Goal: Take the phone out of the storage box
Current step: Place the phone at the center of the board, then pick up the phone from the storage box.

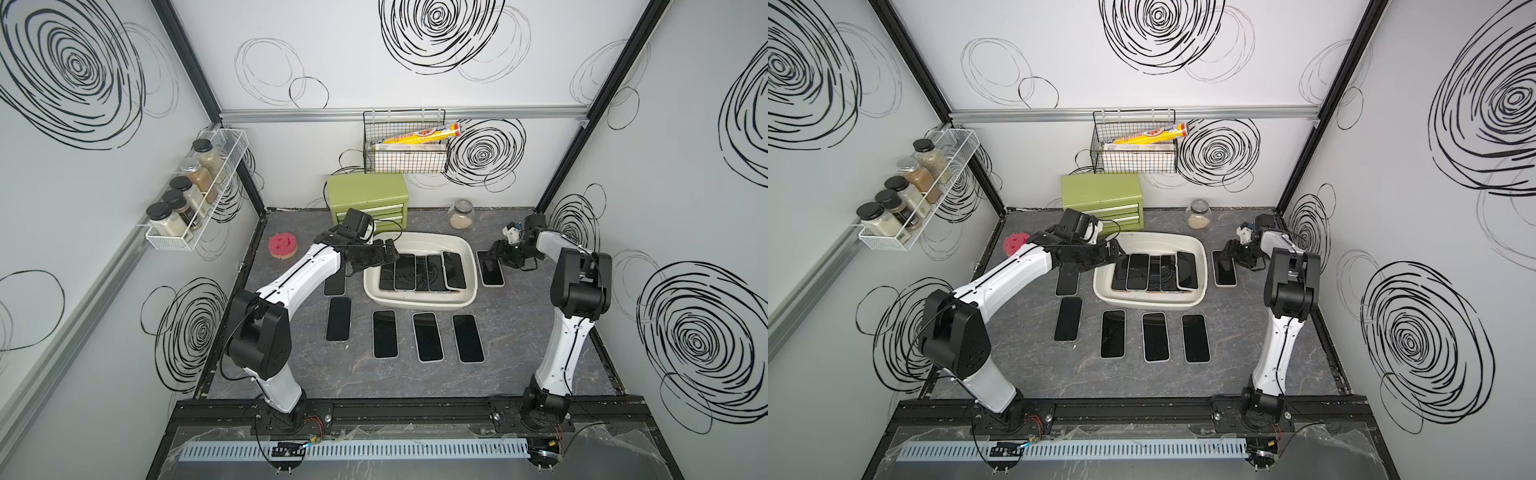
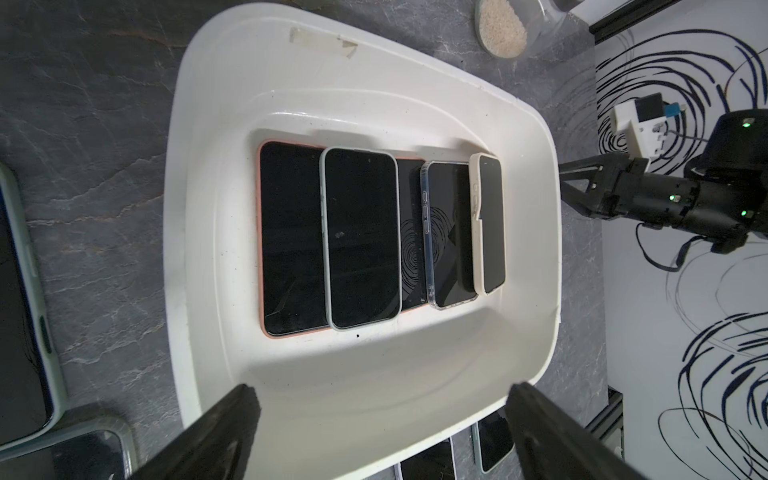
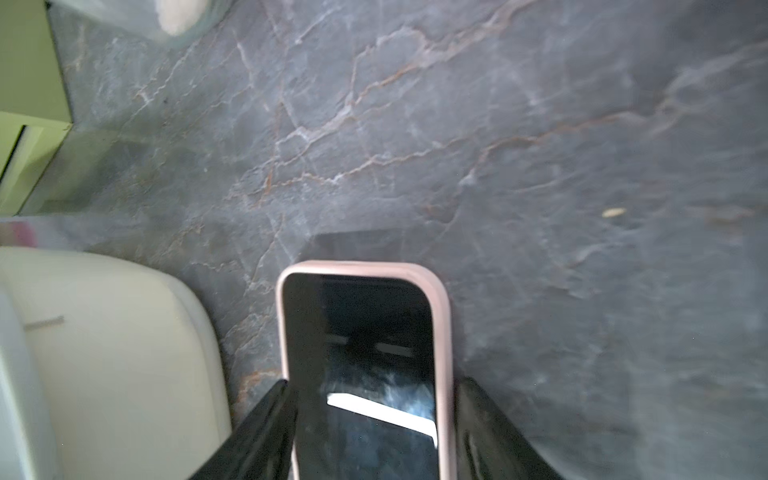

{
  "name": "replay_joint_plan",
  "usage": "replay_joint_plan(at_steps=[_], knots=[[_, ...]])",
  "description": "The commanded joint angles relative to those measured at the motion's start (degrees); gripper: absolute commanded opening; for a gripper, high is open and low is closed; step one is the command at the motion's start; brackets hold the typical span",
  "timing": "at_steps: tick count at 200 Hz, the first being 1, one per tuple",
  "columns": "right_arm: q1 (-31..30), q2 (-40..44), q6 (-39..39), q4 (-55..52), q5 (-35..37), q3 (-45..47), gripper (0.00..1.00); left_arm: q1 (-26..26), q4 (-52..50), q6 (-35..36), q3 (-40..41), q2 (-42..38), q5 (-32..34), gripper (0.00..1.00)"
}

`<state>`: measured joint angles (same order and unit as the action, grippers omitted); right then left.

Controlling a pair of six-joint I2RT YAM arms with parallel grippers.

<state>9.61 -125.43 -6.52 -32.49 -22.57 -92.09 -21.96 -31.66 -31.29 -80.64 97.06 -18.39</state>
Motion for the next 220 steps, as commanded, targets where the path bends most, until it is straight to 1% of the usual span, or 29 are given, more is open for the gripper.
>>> replay_joint_plan(at_steps=[1,16,49,75,91,109,122,137,161,180,192,220], knots=[[1.1,-5.8,-2.7,-8.6,15.7,1.9,0.66,0.2,0.3,0.4,0.9,-2.4,1.8,0.99],[1.1,-5.3,-3.8,-9.4,18.1,-0.1,0.66,-0.2,0.1,0.4,0.7,-2.6,3.1,0.99],[1.1,-1.7,-7.8,-11.9,27.8,-2.4,0.67,-2.5,-2.4,1.8,-1.8,-1.1,7.1,0.99],[0.5,4.2,-9.1,-13.1,30.3,-1.4,0.68,-5.8,-6.4,3.0,-6.0,2.3,11.8,0.99],[-1.6,6.8,-8.5,-15.0,30.8,-1.1,0.68,-7.8,-7.3,2.8,-8.3,4.6,13.8,0.99],[-6.1,9.9,-7.5,-16.5,32.3,-0.5,0.69,-9.5,-8.0,2.5,-11.1,7.8,14.8,0.99],[-8.5,12.2,-8.2,-17.4,31.7,0.0,0.69,-9.8,-10.2,2.6,-13.7,10.7,16.5,0.99],[-9.3,15.7,-10.6,-17.7,28.7,1.0,0.69,-10.0,-11.3,3.7,-16.0,13.3,18.0,0.99],[-11.4,21.8,-13.0,-17.1,27.5,3.2,0.69,-10.7,-13.3,5.7,-21.1,17.8,20.9,0.99],[-14.4,24.3,-13.1,-19.4,27.2,1.9,0.69,-10.8,-14.5,6.3,-24.5,21.5,22.0,0.99],[-16.0,25.2,-13.6,-21.6,26.6,-1.1,0.69,-10.8,-15.5,6.3,-27.0,23.8,22.9,0.99],[-19.1,29.0,-15.6,-21.4,23.6,-0.3,0.69,-11.1,-16.8,6.5,-33.0,29.4,23.2,0.99]])
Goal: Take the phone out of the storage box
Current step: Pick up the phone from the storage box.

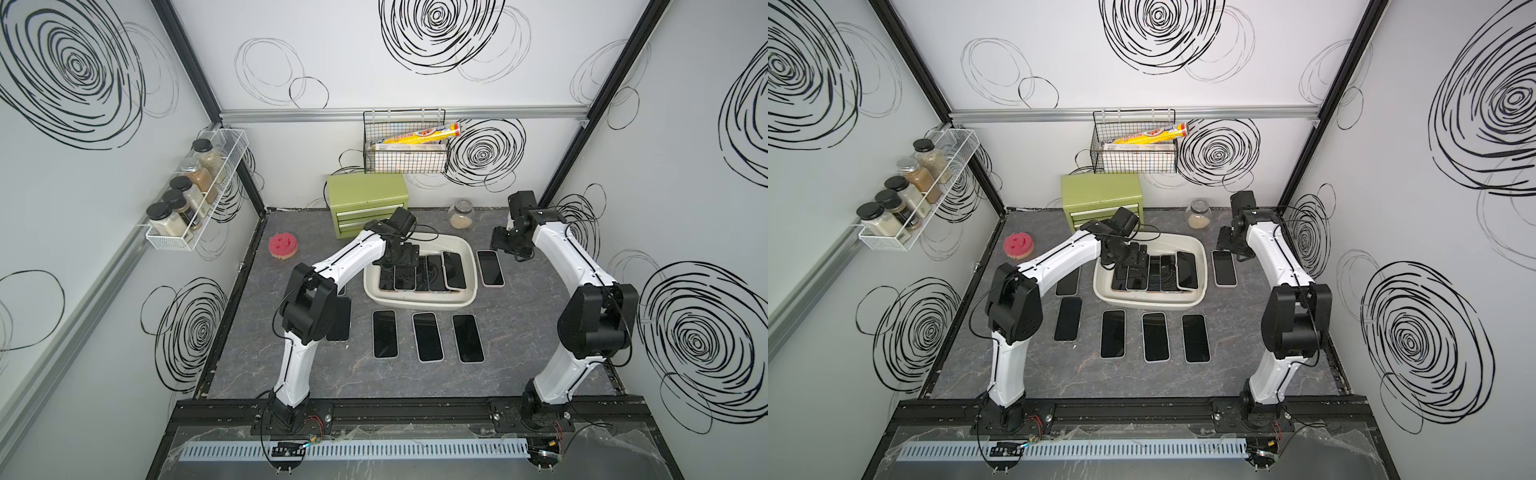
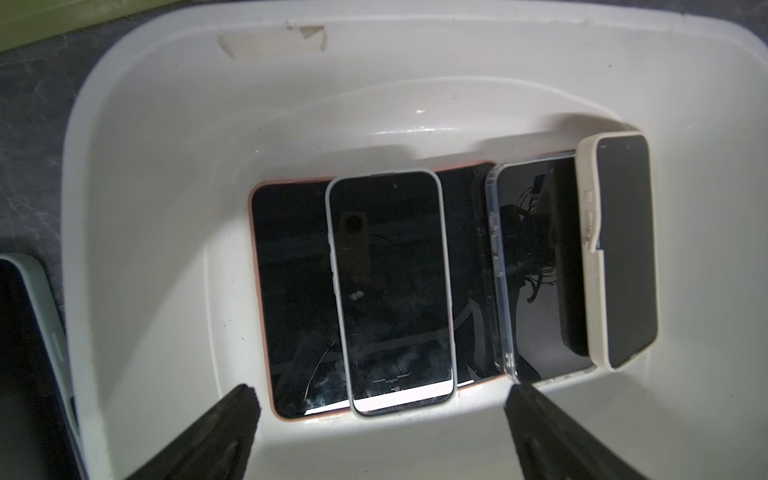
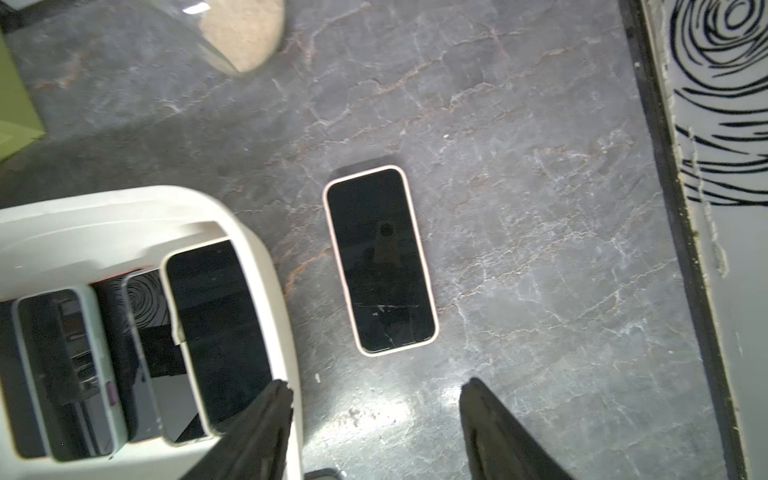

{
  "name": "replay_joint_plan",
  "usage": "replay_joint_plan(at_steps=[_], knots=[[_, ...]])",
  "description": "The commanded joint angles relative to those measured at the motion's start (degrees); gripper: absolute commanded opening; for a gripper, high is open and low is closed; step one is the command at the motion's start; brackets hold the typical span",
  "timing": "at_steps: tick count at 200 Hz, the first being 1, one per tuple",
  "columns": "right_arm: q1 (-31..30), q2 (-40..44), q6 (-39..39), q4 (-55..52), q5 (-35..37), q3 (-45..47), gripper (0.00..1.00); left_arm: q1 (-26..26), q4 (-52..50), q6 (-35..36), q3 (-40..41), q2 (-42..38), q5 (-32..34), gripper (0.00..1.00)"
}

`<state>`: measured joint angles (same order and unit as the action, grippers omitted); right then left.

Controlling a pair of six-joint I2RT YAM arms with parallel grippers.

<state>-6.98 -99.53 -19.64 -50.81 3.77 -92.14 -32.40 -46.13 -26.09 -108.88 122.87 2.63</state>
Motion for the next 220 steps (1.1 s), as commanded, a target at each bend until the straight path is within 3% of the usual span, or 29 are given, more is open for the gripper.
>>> replay_joint_plan(at_steps=[1,77,220], knots=[[-2.7,3.2,-2.5,-3.1,-2.7,-0.2,0.69,-0.6,-2.3,1.3,-4.9,3.7,2.3,0.99],[-5.0,6.0,-1.6,-4.6,-4.9,-0.2,0.68,-1.6,-5.1,-1.5,-14.0,14.0,2.7,0.99],[-5.0,9.3,3.2,-3.1,-8.8,1.4,0.66,-2.5,-5.3,-4.2,-15.4,20.1,5.4,0.98]])
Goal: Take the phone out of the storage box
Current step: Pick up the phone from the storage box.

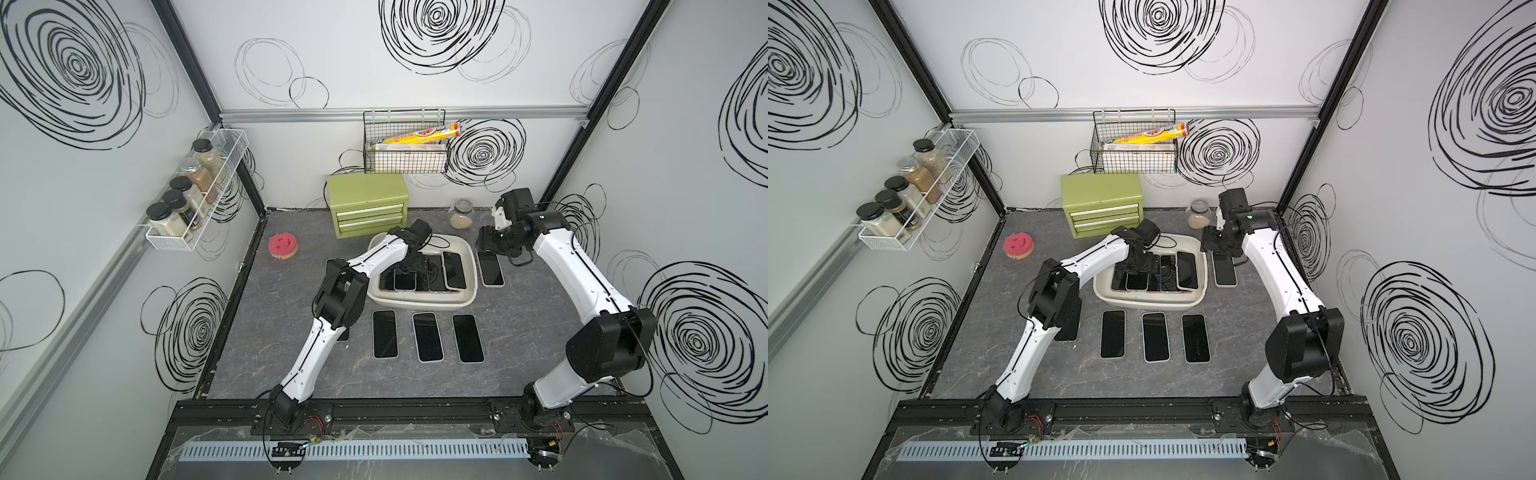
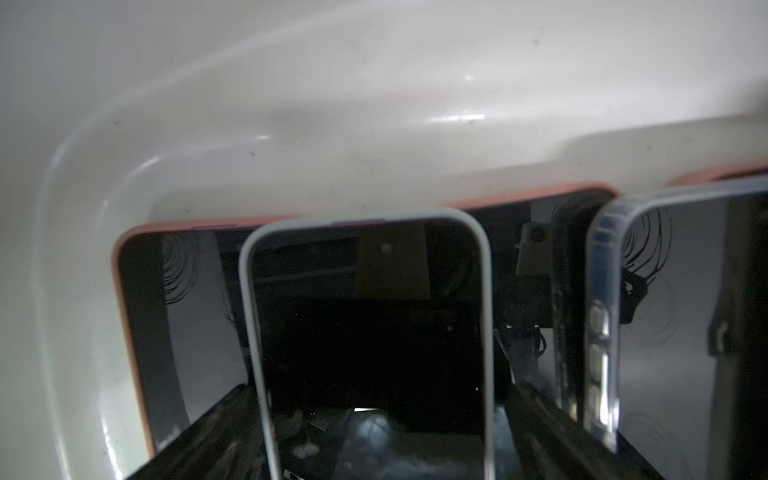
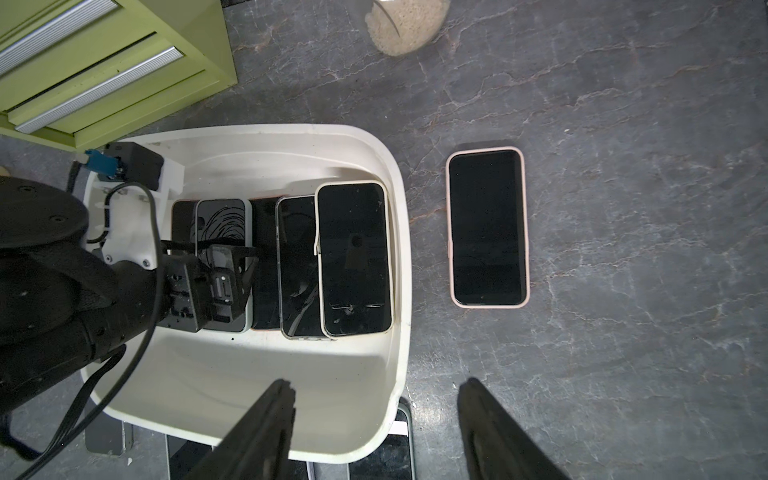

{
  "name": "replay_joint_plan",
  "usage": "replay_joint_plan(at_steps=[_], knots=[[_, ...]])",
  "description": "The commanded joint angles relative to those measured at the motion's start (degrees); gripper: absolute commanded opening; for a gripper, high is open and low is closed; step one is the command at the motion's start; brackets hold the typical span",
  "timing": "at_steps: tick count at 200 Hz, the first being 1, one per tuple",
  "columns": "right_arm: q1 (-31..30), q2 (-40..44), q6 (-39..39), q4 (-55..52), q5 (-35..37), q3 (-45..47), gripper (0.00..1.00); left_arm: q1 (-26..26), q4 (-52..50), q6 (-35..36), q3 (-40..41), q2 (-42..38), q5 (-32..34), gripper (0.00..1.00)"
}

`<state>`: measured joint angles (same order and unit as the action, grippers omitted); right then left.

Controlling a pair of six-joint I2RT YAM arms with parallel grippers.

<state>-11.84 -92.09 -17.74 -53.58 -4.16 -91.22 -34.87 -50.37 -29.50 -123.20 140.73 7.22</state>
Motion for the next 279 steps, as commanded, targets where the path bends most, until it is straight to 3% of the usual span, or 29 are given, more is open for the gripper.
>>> replay_joint_plan(at_steps=[1,96,123,157,207,279], knots=[[-0.1,1.9,1.4,-0.3,-0.8,0.5,0.66,0.0,-1.1,-0.7,-1.1,2.4,0.8,0.97],[-0.1,3.2,0.9,1.4,-3.9,5.1,0.64,0.7,-2.3,0.1,-1.7,2.2,1.9,0.62],[-0.2,3.9,1.2,2.4,-11.0,7.6,0.65,1.2,-1.1,0.3,-1.7,0.0,2.3,0.56],[-0.2,7.4,-2.3,10.8,-26.7,15.8,0.68,2.2,0.8,0.2,-1.7,-4.0,0.4,0.48],[-0.5,10.7,-8.5,26.4,-39.9,26.7,0.68,4.4,1.7,-0.9,-1.0,-8.5,-4.5,0.43],[-5.4,6.1,-8.7,36.9,-39.7,30.4,0.70,4.7,0.7,-2.2,-1.0,-12.7,-11.9,0.39]])
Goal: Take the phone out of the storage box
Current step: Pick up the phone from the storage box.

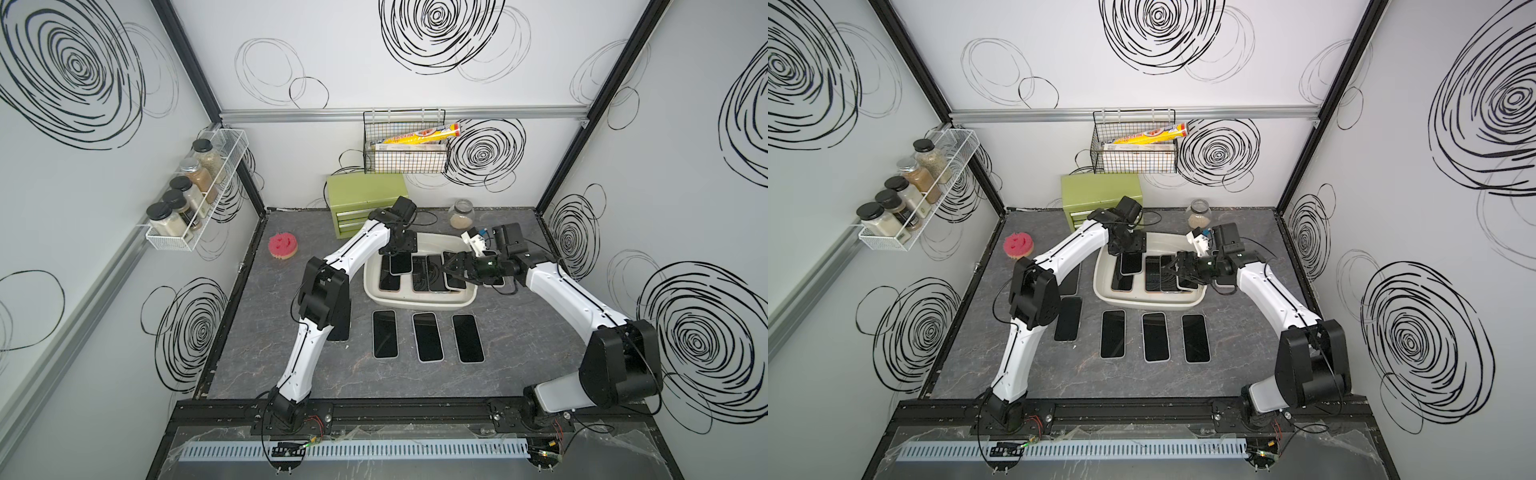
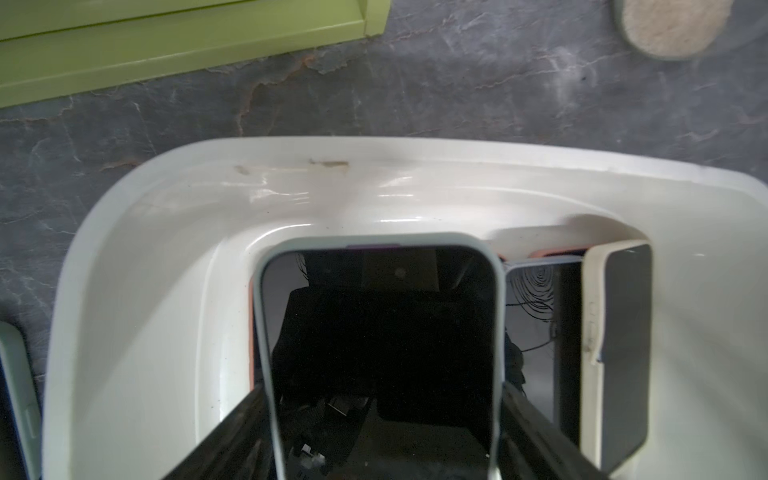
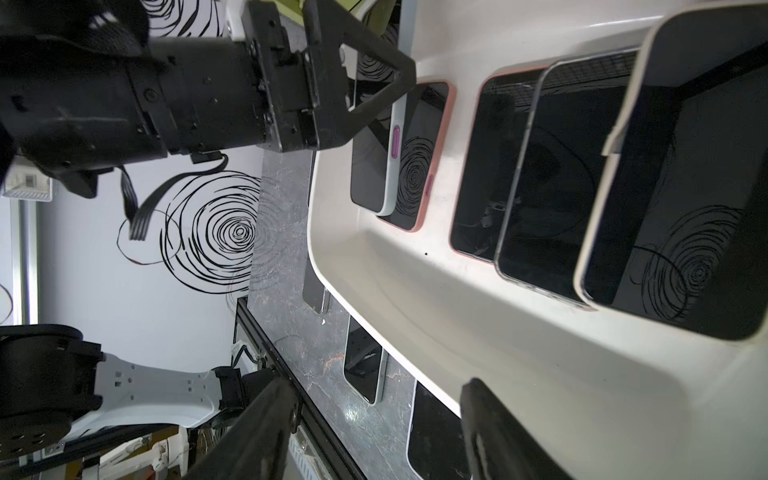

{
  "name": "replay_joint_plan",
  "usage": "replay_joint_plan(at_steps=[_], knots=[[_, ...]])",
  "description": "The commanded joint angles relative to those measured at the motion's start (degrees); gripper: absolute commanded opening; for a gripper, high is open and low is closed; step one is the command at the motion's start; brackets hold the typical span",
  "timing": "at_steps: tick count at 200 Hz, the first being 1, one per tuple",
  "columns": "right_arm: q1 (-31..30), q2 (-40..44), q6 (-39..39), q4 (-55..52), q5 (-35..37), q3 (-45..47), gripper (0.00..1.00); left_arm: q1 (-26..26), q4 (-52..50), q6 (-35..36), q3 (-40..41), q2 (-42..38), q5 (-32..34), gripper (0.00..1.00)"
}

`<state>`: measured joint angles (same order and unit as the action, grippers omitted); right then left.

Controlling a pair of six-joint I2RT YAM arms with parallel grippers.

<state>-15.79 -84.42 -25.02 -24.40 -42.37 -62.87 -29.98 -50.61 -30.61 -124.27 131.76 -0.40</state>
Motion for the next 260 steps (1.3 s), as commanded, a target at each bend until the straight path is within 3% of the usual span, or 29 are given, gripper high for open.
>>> replay_joint_plan(at_steps=[1,95,193,236,260], knots=[[-1.5,-1.6,-1.5,7.8,-1.5,2.1,0.70,-0.2,1.0,-1.1,0.1,-3.7,-4.5,0.39],[-4.6,-12.4,-6.3,20.0,0.6,-2.4,0.70,0.2,1.4,-2.2,3.9,-10.1,-10.4,0.37],[-8.1,-17.7,-7.8,21.5,-0.1,-6.6,0.70,0.2,2.5,-2.0,6.6,-11.2,-11.6,0.36],[-8.4,-19.0,-10.5,24.4,0.2,-6.9,0.68,0.3,3.2,-2.9,7.1,-11.6,-13.3,0.35],[-8.4,-20.0,-13.7,28.2,-1.2,-6.6,0.61,0.3,3.8,-3.2,8.1,-12.1,-14.1,0.34]])
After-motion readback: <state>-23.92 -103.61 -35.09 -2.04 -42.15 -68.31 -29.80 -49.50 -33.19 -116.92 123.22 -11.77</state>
